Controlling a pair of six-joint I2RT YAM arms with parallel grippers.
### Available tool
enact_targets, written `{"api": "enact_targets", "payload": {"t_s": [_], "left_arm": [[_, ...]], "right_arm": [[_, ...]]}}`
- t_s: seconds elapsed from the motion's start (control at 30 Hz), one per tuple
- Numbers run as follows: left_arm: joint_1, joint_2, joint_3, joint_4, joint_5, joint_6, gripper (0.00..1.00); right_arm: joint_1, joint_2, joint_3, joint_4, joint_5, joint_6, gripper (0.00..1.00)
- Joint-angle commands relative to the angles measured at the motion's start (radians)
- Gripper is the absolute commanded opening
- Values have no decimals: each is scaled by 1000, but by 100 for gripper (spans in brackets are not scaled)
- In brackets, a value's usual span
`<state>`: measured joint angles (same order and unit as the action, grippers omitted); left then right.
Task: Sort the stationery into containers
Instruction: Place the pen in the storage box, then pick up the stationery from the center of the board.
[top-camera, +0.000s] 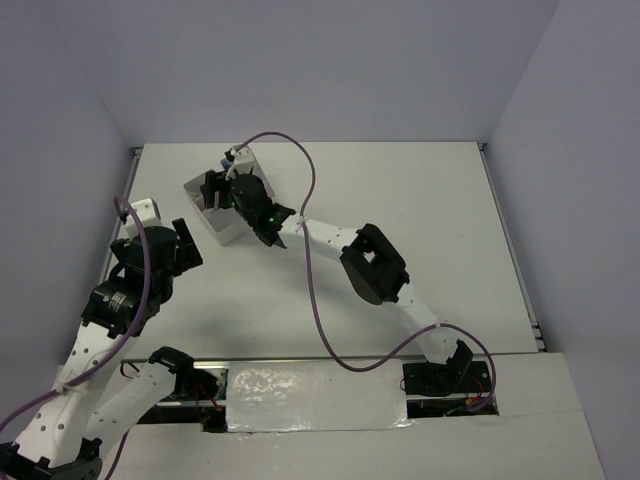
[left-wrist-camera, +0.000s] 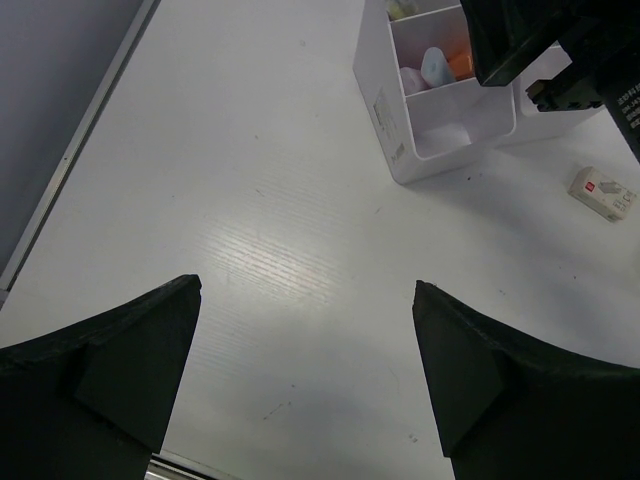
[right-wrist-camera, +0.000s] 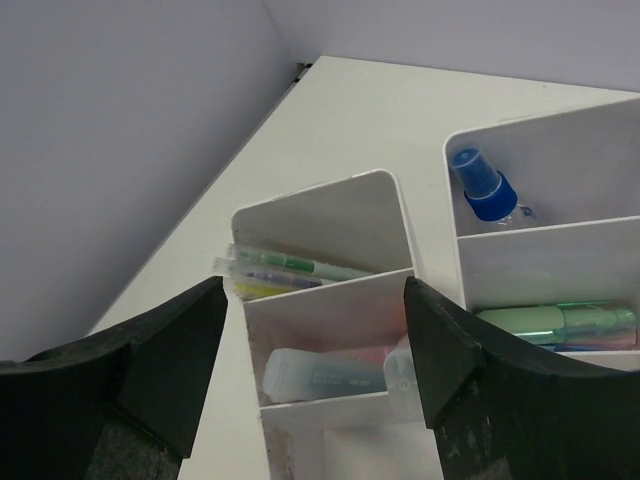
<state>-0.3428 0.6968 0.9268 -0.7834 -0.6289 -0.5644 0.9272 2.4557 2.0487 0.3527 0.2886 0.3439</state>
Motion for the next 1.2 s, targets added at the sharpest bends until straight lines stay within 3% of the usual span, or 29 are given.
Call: {"api": "enact_targets", "payload": {"t_s": [0.0,0.1,0.23,0.3,0.33,0.47,0.63,0.73,0.87,1.17], "left_arm": [[5,-6,0,39,9,27,99],[5,-2,0,42,14,31,99],[5,-25,-8,62,40,46,99],[5,-33,-9,64,38,44,99],[5,-36,-11,65,41,46,99],[5,-28,-11,67,47,49,99],[5,-28,-13,72,61,52,99],[4,-31,-16,78,73,58,99],[5,-28,-20,85,90,69,99],[5,-22,-26,104,133,87,99]], "right_arm": [[7,-145,-15,31,-55,-37,79],[4,-219,-53,-10,-26,-34,79],[-39,-384,-241,-50,-69,26,80],[-89,-418,-283,-128,-110,69,80],[-109,-423,-268,-253,-152,84,79],[-203,-423,-263,-435,-189,93,61],[-245,-397,-265,-561,-229,-66,58],[-245,-347,-231,-663,-344,-241,63],[-251,-287,-191,-755,-339,-388,68],[-260,-175,-153,-866,-302,-476,71]]}}
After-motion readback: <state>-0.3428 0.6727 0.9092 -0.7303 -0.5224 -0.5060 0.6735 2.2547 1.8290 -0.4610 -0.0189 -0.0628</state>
